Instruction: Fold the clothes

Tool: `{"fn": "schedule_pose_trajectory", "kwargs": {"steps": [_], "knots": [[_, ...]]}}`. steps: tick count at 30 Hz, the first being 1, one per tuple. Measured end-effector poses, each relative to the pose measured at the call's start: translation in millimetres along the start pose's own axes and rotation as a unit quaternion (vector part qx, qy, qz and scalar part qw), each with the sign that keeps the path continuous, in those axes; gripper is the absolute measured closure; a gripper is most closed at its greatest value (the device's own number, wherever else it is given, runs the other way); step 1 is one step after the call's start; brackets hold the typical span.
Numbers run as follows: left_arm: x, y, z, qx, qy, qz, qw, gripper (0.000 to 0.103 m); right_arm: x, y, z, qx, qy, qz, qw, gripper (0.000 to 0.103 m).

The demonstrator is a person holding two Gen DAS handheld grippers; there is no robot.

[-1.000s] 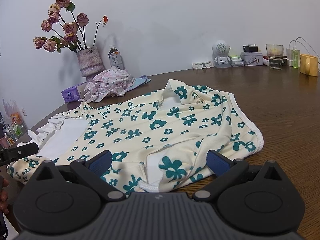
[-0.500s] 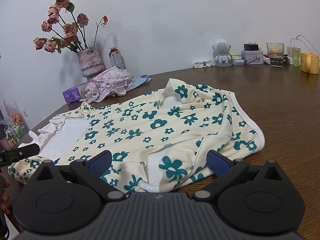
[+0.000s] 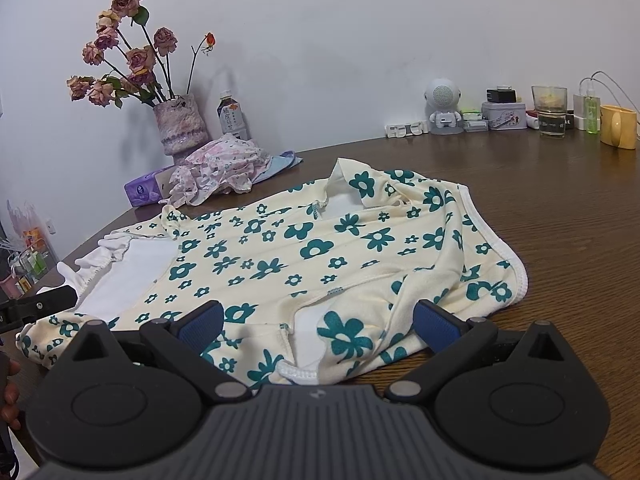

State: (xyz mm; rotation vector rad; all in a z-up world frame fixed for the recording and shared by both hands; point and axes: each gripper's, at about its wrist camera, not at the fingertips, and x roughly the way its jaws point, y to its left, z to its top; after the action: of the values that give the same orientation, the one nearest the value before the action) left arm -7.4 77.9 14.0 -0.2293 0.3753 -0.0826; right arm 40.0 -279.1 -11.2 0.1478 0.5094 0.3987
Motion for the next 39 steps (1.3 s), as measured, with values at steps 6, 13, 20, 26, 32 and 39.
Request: {"fn": "schedule_pose_trajectory", "kwargs": {"steps": [6,13,20,26,32,39], "knots": [[0.8,1.0,0.5,-0.002,0.003,-0.001,1.0000,0.000,-0.7,-0.2,0.1,0.000,0.000,0.002,1.000,0.000],[1.5,1.7,0.1,-0.003,0.005,-0.005,1.0000,0.000,-0.9,-0.5,0.1,0.000,-0.002,0.002,1.000,0.000],[2.0,2.0,0.5,-0.003,0.006,-0.005,1.0000,0.000,-0.7,-0.7,0.2,0.000,-0.003,0.002,1.000,0.000],[1.9,2.9,0.0,-0.006,0.006,-0.008,0.9999,0.000,-0.8,-0.4,0.2,0.000,-0.004,0.001,1.000,0.000],[5.5,5.5,1.2,-0.014,0.019,-0.016,0.9996,0.000,-3.1,3.3,-0.7,-0.008,-0.012,-0.009,1.000,0.000],[9.3,12.9,10.5,-0.011,0.049,-0.044,0.9978,0.000,2.3,8.5,4.4,-0.028,0.011,-0.043,0.999,0.001]]}}
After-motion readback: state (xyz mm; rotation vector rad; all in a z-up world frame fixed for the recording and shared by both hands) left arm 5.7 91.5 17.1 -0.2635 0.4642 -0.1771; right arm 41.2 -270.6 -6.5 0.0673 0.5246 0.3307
